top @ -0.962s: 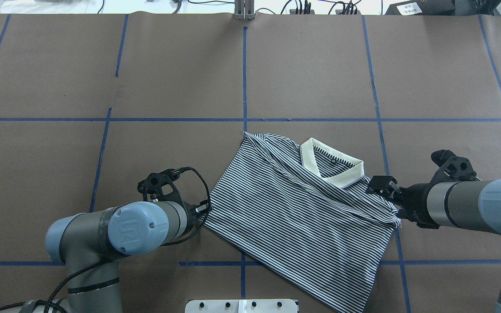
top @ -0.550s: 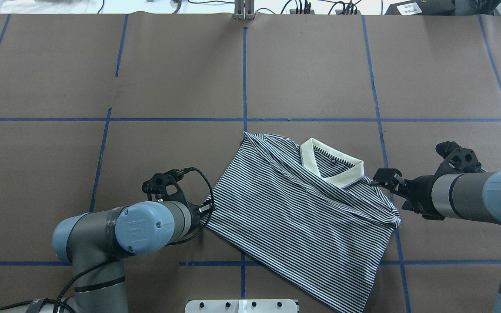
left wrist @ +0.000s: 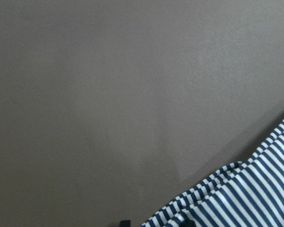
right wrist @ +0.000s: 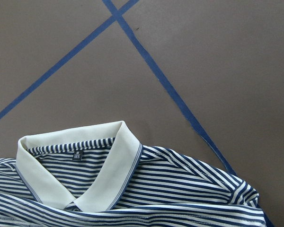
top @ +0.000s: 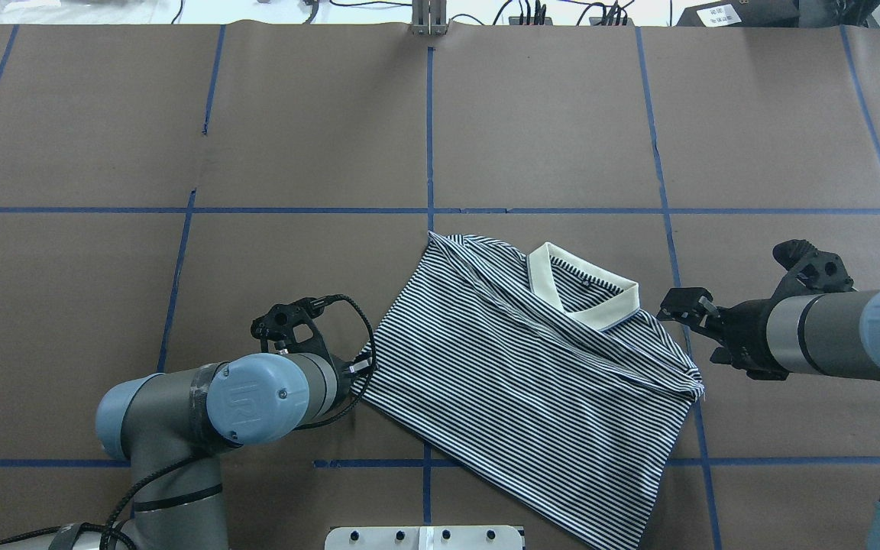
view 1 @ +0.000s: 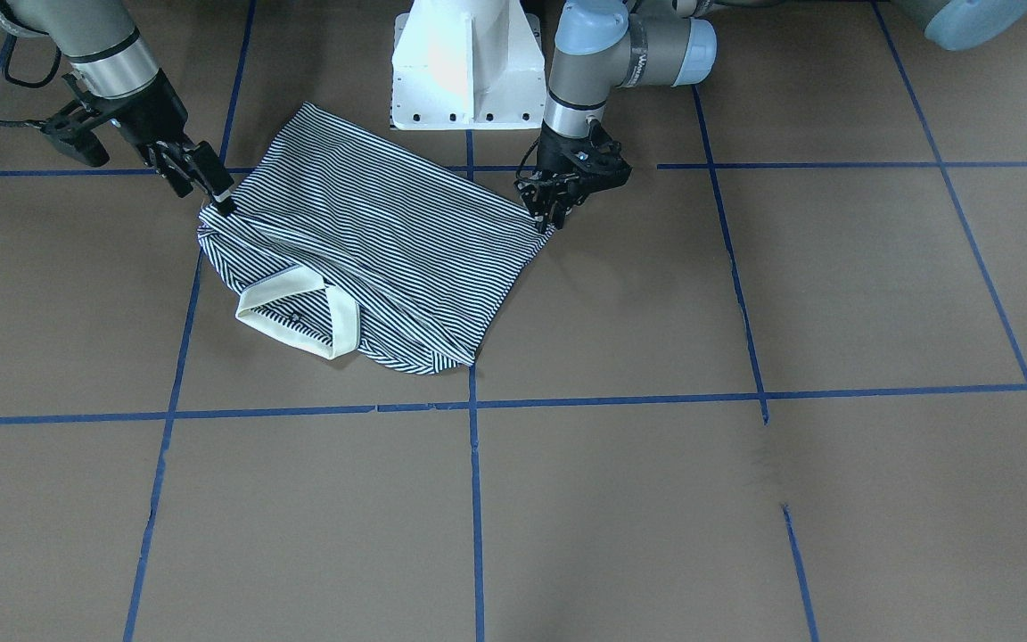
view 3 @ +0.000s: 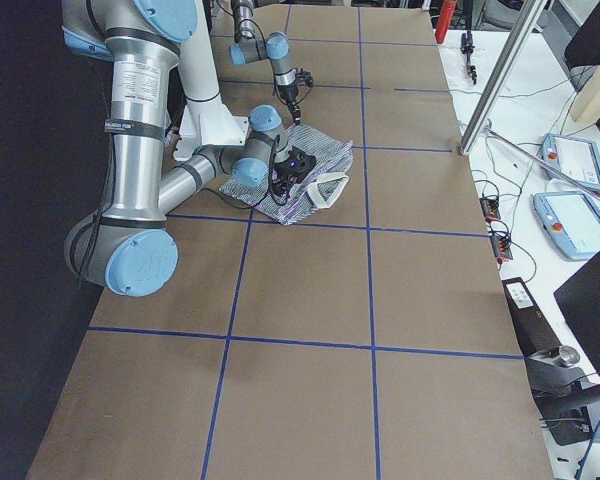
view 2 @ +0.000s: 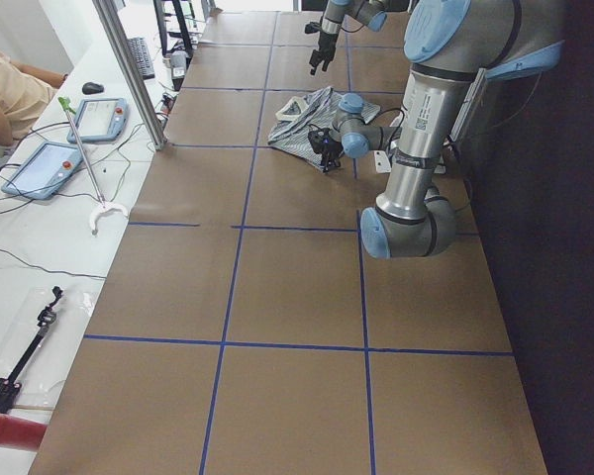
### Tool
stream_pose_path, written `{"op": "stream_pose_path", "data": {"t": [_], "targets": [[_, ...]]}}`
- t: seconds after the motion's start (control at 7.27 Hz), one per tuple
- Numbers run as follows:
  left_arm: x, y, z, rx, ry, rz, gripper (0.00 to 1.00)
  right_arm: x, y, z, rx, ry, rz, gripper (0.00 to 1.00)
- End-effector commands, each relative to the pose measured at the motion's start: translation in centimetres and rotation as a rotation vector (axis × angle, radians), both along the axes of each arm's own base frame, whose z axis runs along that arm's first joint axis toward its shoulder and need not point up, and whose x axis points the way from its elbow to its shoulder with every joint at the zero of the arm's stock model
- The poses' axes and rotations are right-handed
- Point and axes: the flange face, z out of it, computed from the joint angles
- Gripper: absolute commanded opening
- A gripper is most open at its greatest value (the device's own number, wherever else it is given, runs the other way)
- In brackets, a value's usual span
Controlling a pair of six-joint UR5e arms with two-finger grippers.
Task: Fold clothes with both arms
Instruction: 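Push the shirt's side with the left gripper to square it while right withdraws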
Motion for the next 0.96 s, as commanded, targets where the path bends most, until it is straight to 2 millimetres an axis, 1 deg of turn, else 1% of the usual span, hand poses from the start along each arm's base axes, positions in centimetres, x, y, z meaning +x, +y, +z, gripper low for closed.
{"op": "stream_pose_path", "data": {"t": [0.0, 0.14, 0.27, 0.41, 0.55, 0.69, 0.82], "targets": [[-0.2, -0.2, 0.5, -0.002, -0.008, -0.006, 0.0, 0.3, -0.2, -0.1, -0.007, -0.005, -0.002, 1.0], [-0.5, -0.5, 0.3, 0.0, -0.006, -0.011, 0.0, 0.3, -0.2, -0.1, -0.007, -0.005, -0.002, 1.0], [-2.0, -1.8, -0.7, 0.007, 0.0, -0.03, 0.0, 0.2, -0.1, 0.0, -0.008, -0.004, -0.003, 1.0], [-3.8, -3.0, -1.9, 0.059, -0.026, -0.013, 0.0, 0.4, -0.3, 0.0, -0.008, -0.004, 0.003, 1.0], [-5.7, -6.0, -1.7, 0.111, -0.055, -0.025, 0.0, 0.7, -0.6, 0.0, -0.007, -0.004, 0.011, 1.0], [-7.4, -9.7, -1.0, 0.153, -0.088, -0.052, 0.0, 0.9, -0.8, 0.0, -0.007, -0.004, 0.017, 1.0], [-8.9, -15.2, -0.8, 0.188, -0.079, -0.121, 0.0, 1.2, -1.1, 0.0, -0.007, -0.004, 0.026, 1.0]]}}
